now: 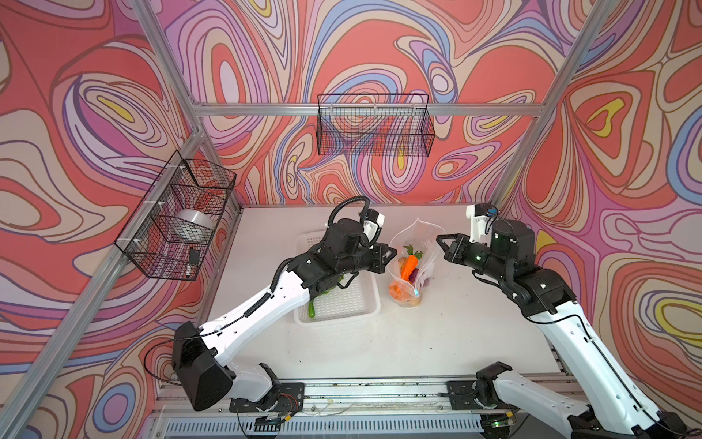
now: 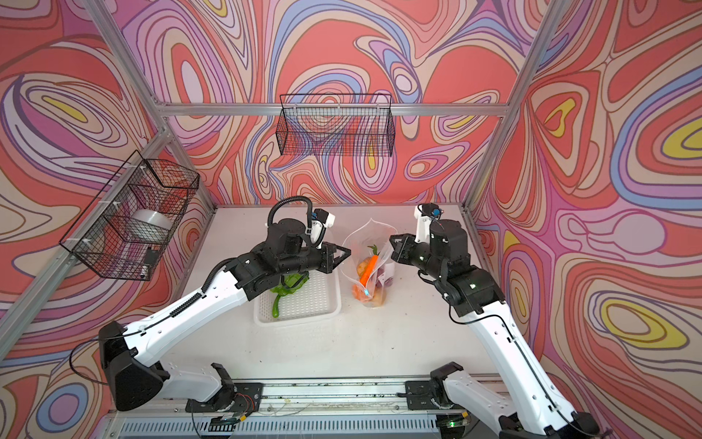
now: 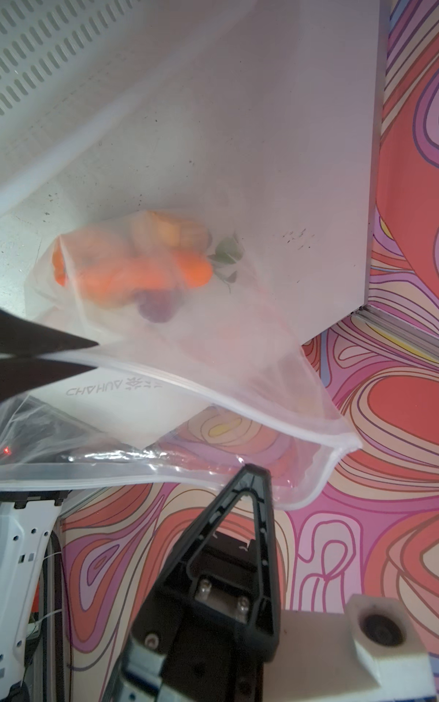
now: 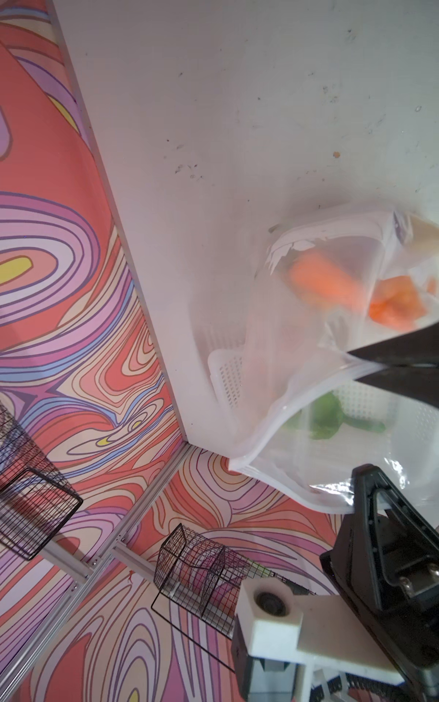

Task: Place the food in the zip-top bag and seal the zipper
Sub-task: 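Move the left gripper back over the basket toward the lettuce, then lower the open left gripper onto the green lettuce in the basket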

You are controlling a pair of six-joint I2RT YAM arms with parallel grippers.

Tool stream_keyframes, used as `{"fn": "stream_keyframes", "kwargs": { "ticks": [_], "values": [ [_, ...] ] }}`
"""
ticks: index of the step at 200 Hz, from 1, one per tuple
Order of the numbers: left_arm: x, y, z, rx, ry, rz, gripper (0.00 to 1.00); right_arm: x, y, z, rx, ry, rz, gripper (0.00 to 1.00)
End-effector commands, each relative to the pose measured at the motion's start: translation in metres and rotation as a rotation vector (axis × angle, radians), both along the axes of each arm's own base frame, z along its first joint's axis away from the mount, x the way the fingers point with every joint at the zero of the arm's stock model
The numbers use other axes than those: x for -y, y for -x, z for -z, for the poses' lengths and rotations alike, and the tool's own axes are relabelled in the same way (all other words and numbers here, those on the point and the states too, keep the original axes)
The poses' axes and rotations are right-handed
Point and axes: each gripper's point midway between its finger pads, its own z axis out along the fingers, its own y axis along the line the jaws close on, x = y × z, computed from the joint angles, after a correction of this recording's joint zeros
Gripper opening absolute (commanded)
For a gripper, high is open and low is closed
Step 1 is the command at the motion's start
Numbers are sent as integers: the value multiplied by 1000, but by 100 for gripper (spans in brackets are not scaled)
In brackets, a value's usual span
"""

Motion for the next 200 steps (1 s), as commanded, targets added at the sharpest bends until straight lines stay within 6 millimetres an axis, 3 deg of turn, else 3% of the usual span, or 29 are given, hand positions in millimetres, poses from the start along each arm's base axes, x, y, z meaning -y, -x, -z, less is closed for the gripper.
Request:
{"fn": "stream_keyframes", "kwargs": {
  "ticks": [1, 43, 68, 77, 89, 96, 118, 134, 154, 180, 200],
  "values": [
    [-3, 4, -14, 34, 50, -3, 0, -4, -1, -17, 65, -44, -9, 0],
    [-17, -11, 31, 4, -74, -112, 0, -26, -12, 26, -63, -100, -81, 0],
    [-19, -14, 44, -11, -109, -128, 9, -27, -13, 34, -76, -103, -79, 0],
    [-20, -14, 44, -11, -114, -131, 24, -27, -13, 32, -72, -104, -79, 0],
    [-24, -16, 37, 4, -120, -148, 59, -27, -13, 31, -69, -105, -79, 0],
    [-30, -15, 36, 4, -141, -162, 74, -27, -13, 30, -68, -107, -81, 0],
    [-56, -22, 15, 93, -171, -244, 97, -30, -12, 26, -59, -115, -96, 0],
    [-83, -31, 6, 146, -217, -327, 100, -32, -11, 21, -49, -130, -110, 0],
    [-116, -43, 12, 150, -281, -412, 100, -35, -9, 10, -39, -153, -128, 0],
    [-159, -63, 41, 89, -375, -515, 100, -35, -7, 1, -32, -159, -131, 0],
    [-189, -79, 71, 1, -447, -590, 100, -33, -8, 6, -47, -144, -119, 0]
  ]
}}
